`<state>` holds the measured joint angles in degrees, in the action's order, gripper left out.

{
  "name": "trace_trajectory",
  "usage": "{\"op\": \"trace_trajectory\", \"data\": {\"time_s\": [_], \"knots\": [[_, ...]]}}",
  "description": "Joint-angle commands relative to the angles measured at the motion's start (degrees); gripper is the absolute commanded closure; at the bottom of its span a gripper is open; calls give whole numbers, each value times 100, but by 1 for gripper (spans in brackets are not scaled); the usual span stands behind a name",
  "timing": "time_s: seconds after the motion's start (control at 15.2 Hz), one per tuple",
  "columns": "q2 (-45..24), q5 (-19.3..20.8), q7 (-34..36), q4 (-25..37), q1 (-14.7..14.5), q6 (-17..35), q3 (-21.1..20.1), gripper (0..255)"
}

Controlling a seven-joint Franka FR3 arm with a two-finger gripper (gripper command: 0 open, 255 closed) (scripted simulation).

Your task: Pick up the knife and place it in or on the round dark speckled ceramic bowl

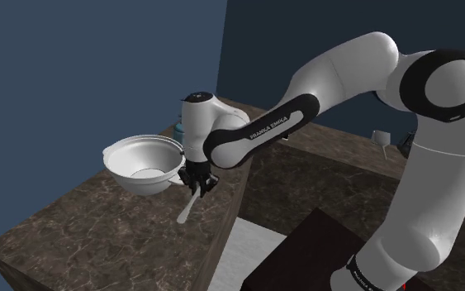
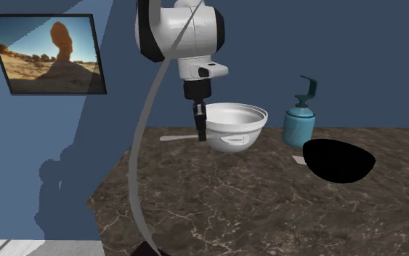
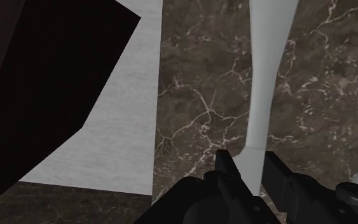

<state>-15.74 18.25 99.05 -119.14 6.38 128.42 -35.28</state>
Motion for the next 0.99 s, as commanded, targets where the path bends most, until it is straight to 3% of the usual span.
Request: {"op": "trace_trajectory", "data": {"time_s": [0.0,0.92], "knots": [[-38,3,-245,106,142,-41,82,255],[-806,213,-1872,1298,1048,-313,735,255]]}}
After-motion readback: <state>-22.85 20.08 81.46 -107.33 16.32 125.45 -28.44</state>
